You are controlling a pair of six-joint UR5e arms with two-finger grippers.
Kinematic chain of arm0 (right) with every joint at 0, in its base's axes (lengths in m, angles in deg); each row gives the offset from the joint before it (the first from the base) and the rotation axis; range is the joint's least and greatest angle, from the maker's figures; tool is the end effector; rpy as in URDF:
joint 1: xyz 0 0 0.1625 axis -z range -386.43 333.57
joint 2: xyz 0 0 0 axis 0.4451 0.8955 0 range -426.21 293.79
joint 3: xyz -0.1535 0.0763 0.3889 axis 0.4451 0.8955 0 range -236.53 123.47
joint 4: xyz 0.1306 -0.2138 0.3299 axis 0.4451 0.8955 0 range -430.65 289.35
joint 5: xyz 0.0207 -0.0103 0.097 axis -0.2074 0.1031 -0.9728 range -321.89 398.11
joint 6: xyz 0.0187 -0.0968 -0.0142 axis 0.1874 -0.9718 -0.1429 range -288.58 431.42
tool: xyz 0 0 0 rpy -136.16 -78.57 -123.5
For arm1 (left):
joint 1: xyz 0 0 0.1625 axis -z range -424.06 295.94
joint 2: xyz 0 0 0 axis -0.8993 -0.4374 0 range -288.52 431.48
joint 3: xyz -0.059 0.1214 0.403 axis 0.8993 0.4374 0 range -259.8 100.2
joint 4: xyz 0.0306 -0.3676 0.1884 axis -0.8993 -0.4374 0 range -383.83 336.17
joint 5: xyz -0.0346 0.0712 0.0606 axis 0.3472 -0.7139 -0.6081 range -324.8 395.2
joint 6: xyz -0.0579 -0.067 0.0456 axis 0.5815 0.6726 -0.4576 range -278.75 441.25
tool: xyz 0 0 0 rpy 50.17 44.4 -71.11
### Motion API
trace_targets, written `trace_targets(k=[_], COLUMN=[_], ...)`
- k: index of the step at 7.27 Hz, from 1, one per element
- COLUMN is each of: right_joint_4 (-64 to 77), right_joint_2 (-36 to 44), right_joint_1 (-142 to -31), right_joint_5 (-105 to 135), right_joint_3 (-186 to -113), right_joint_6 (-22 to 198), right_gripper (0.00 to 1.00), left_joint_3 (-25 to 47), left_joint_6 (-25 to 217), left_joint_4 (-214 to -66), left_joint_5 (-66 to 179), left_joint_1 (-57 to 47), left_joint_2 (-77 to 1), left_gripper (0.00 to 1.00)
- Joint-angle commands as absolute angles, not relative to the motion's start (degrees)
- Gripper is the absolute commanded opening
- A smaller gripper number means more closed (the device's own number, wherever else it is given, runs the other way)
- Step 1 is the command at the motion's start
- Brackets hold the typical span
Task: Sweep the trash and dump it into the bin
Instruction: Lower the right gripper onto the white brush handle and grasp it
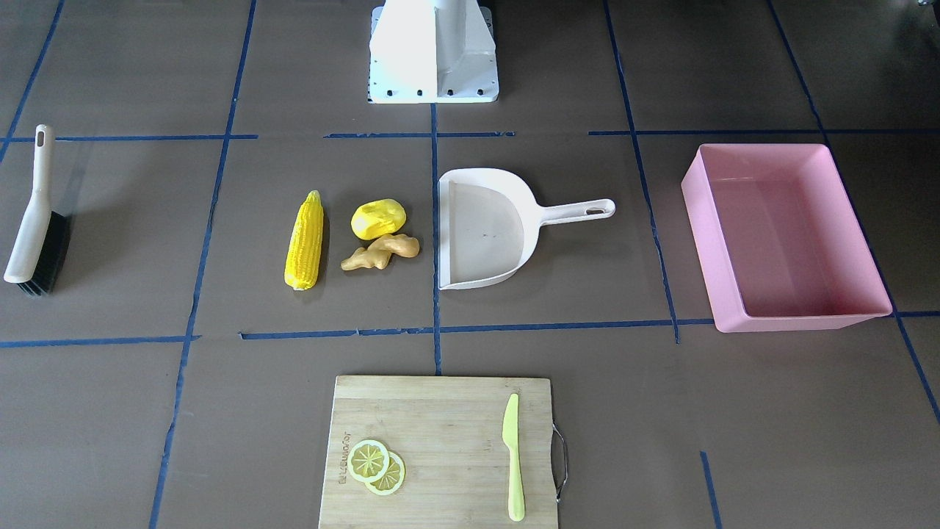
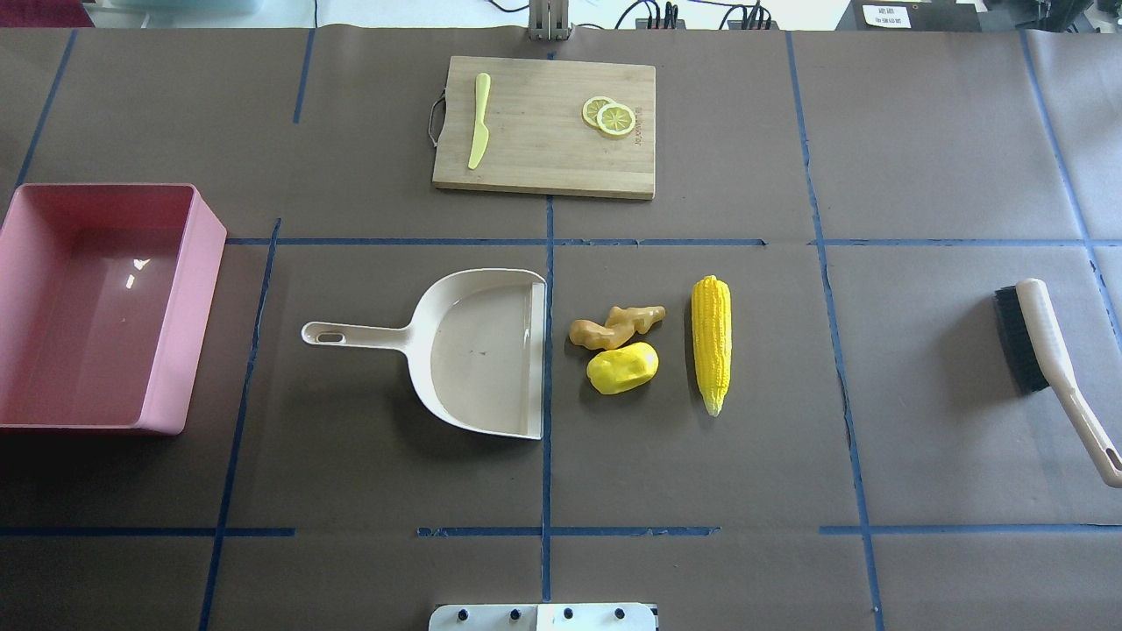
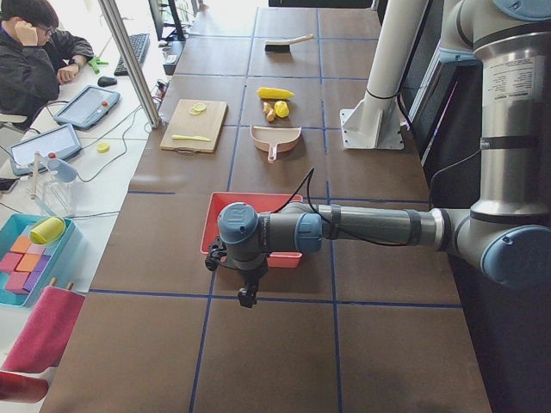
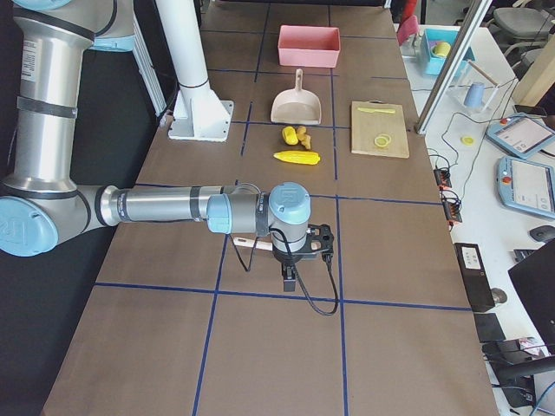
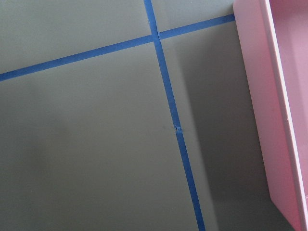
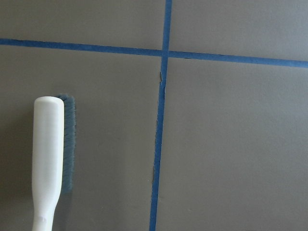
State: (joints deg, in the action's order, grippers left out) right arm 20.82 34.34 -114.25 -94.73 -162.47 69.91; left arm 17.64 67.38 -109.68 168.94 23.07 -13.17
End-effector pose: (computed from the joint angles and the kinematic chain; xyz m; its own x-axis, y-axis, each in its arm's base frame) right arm 0.0497 -0.4193 0.6095 0.7297 -0.1005 0.6763 0.0571 0.9946 0.0862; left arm -0.0418 -0.4520 0.6468 0.6897 0.2504 -0.6794 -0.2219 0.9663 0.1308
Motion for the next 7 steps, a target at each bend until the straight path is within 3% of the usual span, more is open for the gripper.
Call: trace_targets(k=[1,4,6,7], right_joint_4=[20.5,16.6,0.5,-6.3], right_joint_2=[34.4,36.5,43.4,45.6], right_joint_1=[-111.2,-99.8,-92.0,-90.7], right_joint_5=[-97.3,-97.2,-90.6,-90.3], right_joint_3=[-167.7,-174.1,-173.4,-169.2], right_joint_6=[70.7,89.0,103.8,105.4], right_gripper=[1.0,1.0,1.0,1.0], left_joint_3=[18.1,18.1,17.9,18.0], left_joint_6=[67.5,67.5,67.4,67.4], left_joint_4=[-109.7,-109.9,-109.9,-109.9], left_joint_5=[168.7,169.1,169.1,169.1], left_joint_1=[23.0,22.9,22.7,22.7], left_joint_2=[-13.2,-13.1,-13.2,-13.2], left_gripper=[1.0,1.0,1.0,1.0])
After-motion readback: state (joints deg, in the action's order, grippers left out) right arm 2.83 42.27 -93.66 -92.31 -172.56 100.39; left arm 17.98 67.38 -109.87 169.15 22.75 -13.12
